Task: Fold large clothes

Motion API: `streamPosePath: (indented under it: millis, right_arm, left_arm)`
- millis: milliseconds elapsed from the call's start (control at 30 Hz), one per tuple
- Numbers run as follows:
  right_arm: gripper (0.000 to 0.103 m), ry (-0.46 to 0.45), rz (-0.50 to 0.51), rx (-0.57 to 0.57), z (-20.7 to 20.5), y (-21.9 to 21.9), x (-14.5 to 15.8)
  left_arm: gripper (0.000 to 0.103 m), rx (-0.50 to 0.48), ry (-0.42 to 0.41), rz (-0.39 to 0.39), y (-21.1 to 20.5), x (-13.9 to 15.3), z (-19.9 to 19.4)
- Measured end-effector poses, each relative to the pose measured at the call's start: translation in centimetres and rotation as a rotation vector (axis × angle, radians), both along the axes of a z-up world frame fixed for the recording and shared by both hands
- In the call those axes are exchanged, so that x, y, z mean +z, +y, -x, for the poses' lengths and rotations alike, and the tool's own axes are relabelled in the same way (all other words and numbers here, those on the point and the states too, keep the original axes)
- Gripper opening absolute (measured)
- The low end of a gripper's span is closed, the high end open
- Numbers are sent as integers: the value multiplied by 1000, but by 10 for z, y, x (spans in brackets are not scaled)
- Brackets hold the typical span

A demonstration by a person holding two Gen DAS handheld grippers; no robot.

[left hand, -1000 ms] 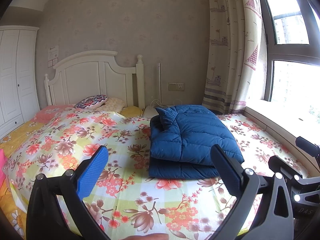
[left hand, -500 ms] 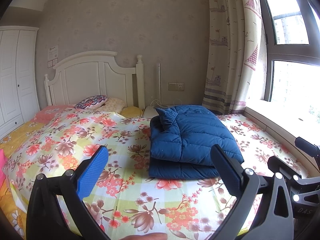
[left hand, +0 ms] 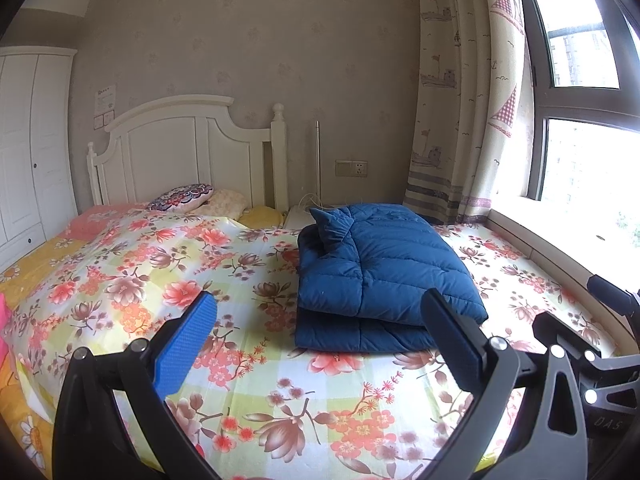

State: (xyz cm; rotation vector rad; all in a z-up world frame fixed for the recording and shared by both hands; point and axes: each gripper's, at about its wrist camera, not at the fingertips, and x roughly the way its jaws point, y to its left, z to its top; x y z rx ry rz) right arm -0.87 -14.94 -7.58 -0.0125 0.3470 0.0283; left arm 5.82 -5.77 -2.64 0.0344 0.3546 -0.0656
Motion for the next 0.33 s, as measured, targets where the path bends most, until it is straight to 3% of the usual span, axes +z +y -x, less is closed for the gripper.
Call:
streamPosePath:
  millis: [200,333]
  right_arm:
    - [99,61,-27,9,-18,-9,-18]
    - [99,135,-21,-55,-61,-65,-21]
  left_arm:
    - [101,-39,87,4,2,-19,-21]
    - [101,-8,173,2,33,-34,-69]
